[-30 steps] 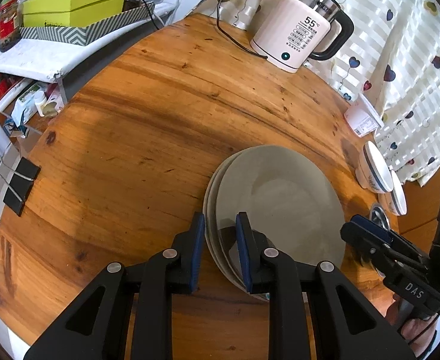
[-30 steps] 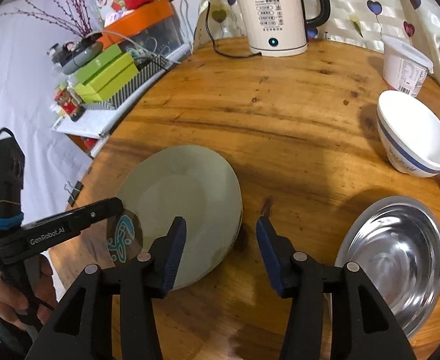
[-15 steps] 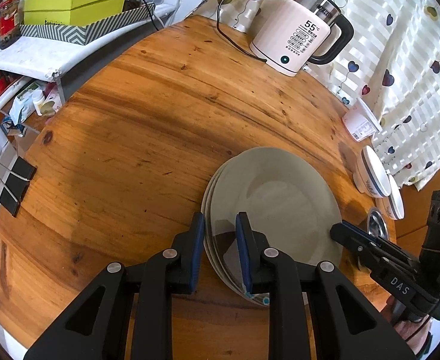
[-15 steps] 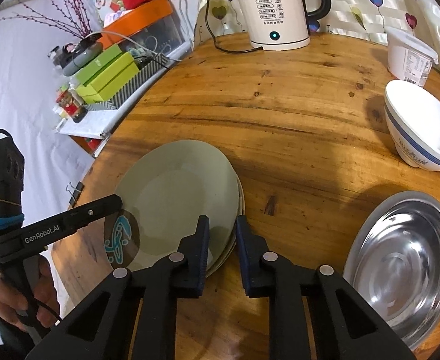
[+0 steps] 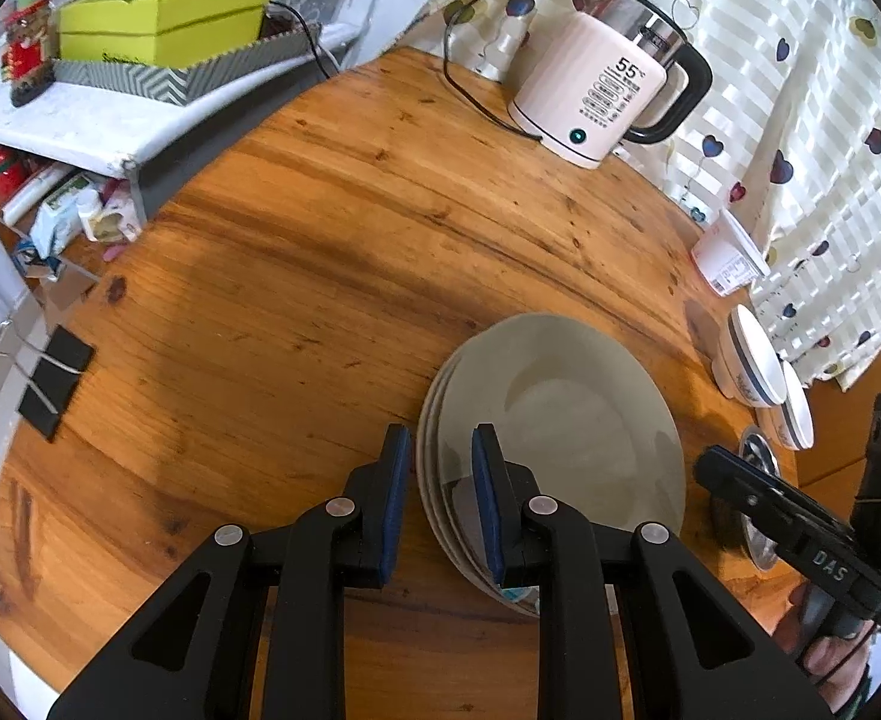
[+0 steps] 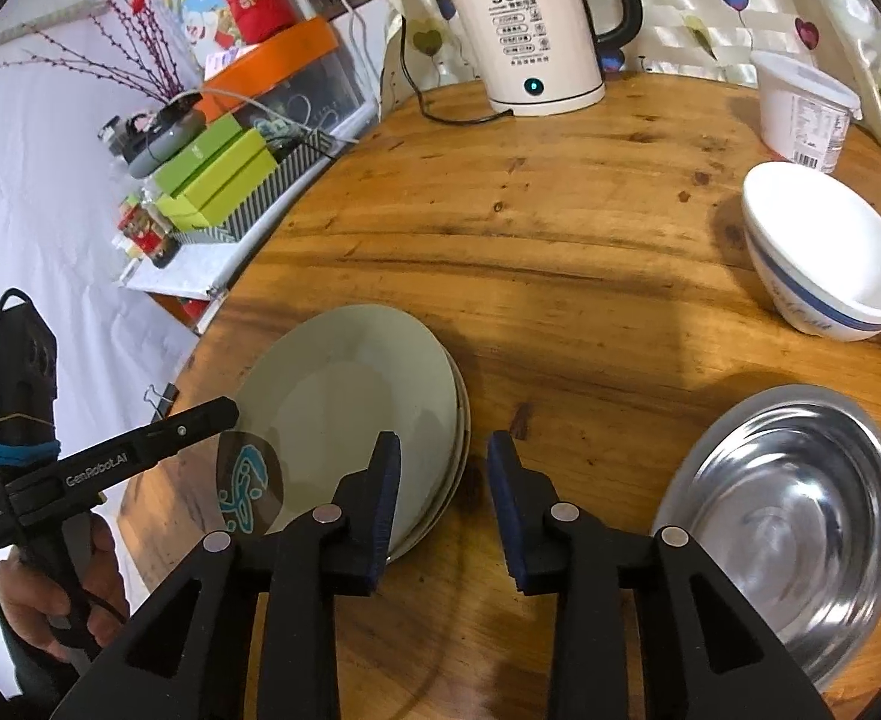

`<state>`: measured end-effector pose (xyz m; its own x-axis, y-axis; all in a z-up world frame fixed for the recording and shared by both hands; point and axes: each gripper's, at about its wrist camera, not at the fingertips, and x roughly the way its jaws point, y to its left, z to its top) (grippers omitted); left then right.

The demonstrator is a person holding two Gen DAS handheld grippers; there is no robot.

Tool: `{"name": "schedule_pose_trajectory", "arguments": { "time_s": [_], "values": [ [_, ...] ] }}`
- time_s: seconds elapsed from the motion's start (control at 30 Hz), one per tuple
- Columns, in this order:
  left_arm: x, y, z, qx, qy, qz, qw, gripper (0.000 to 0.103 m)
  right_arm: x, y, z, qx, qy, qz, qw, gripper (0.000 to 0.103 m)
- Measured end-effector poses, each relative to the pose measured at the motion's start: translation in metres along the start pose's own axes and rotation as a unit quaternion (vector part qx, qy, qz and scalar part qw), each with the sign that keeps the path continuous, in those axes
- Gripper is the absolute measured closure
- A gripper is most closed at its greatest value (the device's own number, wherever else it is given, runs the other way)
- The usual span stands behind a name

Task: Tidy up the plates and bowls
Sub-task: 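Hold the plate stack with left gripper while right gripper withdraws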

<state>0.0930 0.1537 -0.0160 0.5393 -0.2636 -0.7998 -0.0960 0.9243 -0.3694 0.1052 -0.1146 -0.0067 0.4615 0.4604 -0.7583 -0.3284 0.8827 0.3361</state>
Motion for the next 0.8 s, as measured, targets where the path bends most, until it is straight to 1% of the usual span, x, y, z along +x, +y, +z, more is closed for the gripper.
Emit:
{"name": "schedule_pose_trajectory", "arguments": {
  "time_s": [0.07,0.2,0.27,0.37,0.53,0.8],
  "values": [
    [-0.007,-0.004,-0.001,0.006,-0.011,0.011,0.9999,0.082,-0.005,0.0,-0.002,-0.002,-0.003,0.002,1.0,0.073],
    [-0.025,-0.021,-0.007,0.036,-0.04,0.033,0.998,0.082,-0.016,0.005,-0.007,-0.011,-0.008,0.01,1.0,0.072],
    [-0.034,-0.032,-0.011,0.055,-0.054,0.038,0.9963,0.082,-0.022,0.01,-0.01,-0.019,-0.013,0.014,1.0,0.068],
    [-0.041,-0.045,-0.018,0.076,-0.065,0.04,0.9942,0.082,-0.031,0.014,-0.014,-0.028,-0.019,0.018,0.999,0.065],
    [-0.047,-0.062,-0.029,0.098,-0.072,0.039,0.9918,0.082,-0.046,0.015,-0.023,-0.032,-0.027,0.025,0.999,0.063],
    [-0.047,-0.08,-0.043,0.12,-0.068,0.033,0.9899,0.081,-0.063,0.011,-0.038,-0.035,-0.034,0.027,0.998,0.063]
  ]
}}
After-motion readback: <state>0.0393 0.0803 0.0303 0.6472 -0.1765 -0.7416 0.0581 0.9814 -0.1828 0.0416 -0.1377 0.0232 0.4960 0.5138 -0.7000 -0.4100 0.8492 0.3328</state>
